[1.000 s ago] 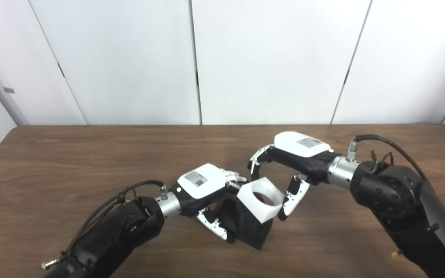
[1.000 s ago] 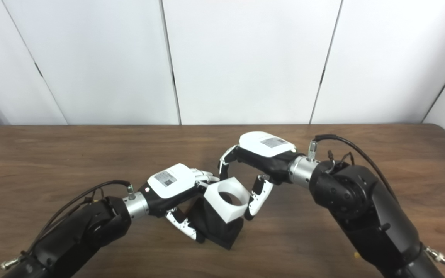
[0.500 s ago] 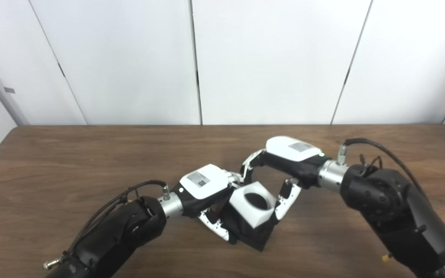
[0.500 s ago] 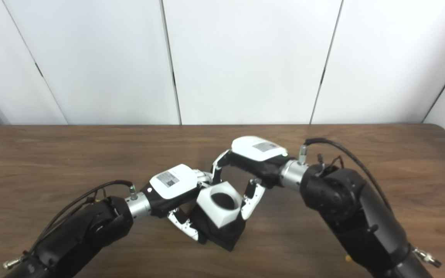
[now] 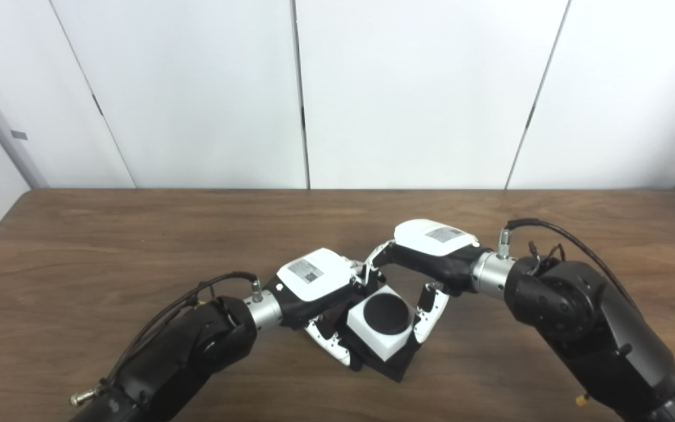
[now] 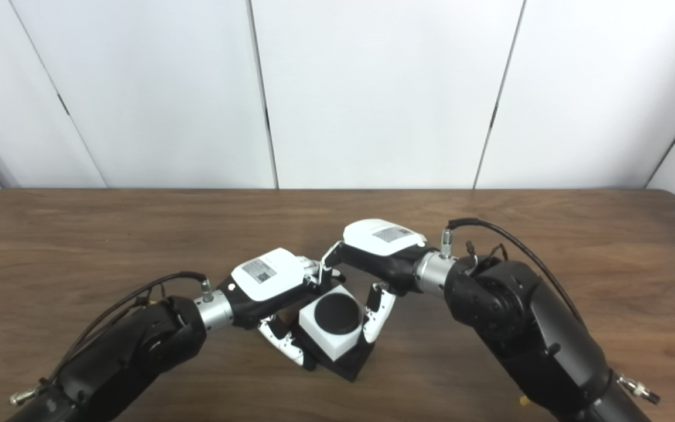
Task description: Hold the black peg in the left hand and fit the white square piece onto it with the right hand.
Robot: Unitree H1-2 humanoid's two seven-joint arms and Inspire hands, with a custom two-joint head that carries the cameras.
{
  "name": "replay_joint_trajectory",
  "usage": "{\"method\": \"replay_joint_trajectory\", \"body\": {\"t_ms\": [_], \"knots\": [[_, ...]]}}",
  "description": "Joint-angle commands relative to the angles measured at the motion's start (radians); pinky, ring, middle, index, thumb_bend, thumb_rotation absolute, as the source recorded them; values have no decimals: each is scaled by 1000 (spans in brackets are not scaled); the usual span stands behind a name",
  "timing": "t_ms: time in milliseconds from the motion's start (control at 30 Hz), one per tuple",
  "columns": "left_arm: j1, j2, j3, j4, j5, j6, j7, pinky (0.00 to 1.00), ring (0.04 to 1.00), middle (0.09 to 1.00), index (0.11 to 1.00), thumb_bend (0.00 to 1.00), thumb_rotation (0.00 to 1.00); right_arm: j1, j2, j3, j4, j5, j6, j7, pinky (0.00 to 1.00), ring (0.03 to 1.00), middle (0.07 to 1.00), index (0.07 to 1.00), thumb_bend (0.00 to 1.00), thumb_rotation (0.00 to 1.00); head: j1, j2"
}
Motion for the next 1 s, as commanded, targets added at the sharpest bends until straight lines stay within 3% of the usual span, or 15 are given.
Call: {"method": "replay_joint_trajectory", "body": {"t_ms": [0,233,267,333,467,800,967], "knots": [[44,-13,-53,29,73,7,-83,818,869,883,492,520,80,-48,19,13,-20,16,-33,9,773,819,764,479,522,134,2,1],[46,-10,-53,34,87,3,-64,801,861,873,493,519,82,-53,10,4,-21,37,-17,36,748,800,776,494,523,149,-2,0],[46,-10,-54,36,88,2,-64,803,862,874,493,519,82,-53,9,2,-21,38,-14,38,746,800,783,579,684,195,-2,0],[44,-9,-52,35,82,1,-70,804,865,877,493,519,82,-52,4,-2,-23,40,-11,43,741,803,797,662,822,235,-3,1],[42,-5,-47,25,75,6,-83,809,867,886,493,519,82,-48,-3,-10,-22,48,-18,39,717,803,814,721,892,245,-7,4],[46,-1,-38,23,68,3,-80,814,865,876,493,520,81,-25,-17,-50,-40,51,26,31,722,845,875,773,916,226,-10,6],[49,1,-36,25,65,6,-86,819,868,878,493,520,81,-11,-27,-99,-58,65,54,12,717,844,877,769,816,161,-14,7]]}}
